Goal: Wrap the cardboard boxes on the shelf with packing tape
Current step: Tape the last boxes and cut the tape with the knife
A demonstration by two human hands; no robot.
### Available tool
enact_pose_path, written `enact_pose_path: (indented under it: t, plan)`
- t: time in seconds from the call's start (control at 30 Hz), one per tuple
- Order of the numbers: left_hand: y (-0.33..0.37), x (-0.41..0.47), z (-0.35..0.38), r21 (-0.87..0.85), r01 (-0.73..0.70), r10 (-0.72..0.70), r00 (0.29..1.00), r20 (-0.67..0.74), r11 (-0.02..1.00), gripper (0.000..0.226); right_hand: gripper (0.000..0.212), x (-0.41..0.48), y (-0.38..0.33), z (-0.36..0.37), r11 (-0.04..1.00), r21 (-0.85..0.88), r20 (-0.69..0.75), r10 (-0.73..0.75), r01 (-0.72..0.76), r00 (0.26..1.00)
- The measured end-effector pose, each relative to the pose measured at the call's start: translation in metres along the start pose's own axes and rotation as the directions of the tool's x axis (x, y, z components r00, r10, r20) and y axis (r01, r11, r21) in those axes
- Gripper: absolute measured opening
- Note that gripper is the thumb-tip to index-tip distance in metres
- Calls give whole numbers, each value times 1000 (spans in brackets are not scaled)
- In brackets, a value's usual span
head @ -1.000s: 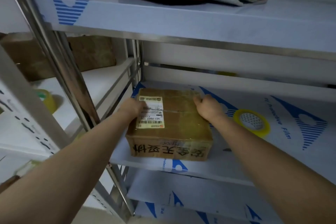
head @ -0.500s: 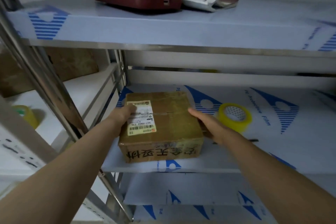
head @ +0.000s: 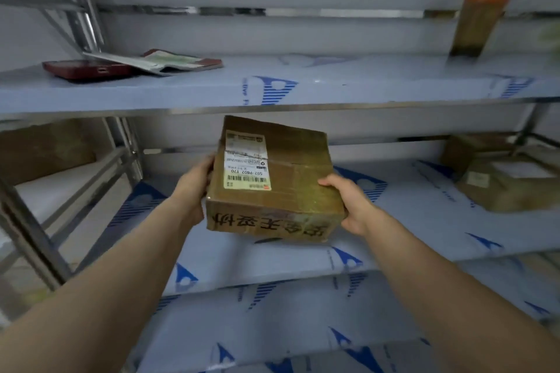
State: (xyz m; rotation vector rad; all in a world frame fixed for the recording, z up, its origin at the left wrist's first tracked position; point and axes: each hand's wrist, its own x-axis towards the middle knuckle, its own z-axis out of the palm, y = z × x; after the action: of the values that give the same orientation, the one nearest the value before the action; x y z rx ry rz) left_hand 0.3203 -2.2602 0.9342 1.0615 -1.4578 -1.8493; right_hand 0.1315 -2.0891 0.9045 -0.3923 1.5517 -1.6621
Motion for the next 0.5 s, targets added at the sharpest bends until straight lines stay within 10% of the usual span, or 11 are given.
enact_pose_path:
  t: [0.17,0.37,0.5]
  plan:
    - [-20,-33,117,165,76,-125,942,311,983,55,28,-43,-8,-117,991,130,-123,-9,25,992]
    - [-37,-42,235,154,207,-241,936,255,966,42,13,-69,-17,-225,968,193,-322,-92,160,942]
    - [-49,-28,299,107,263,-279,941,192,959,45,53,-56,-25,-271,992,23,-406,-105,125,908]
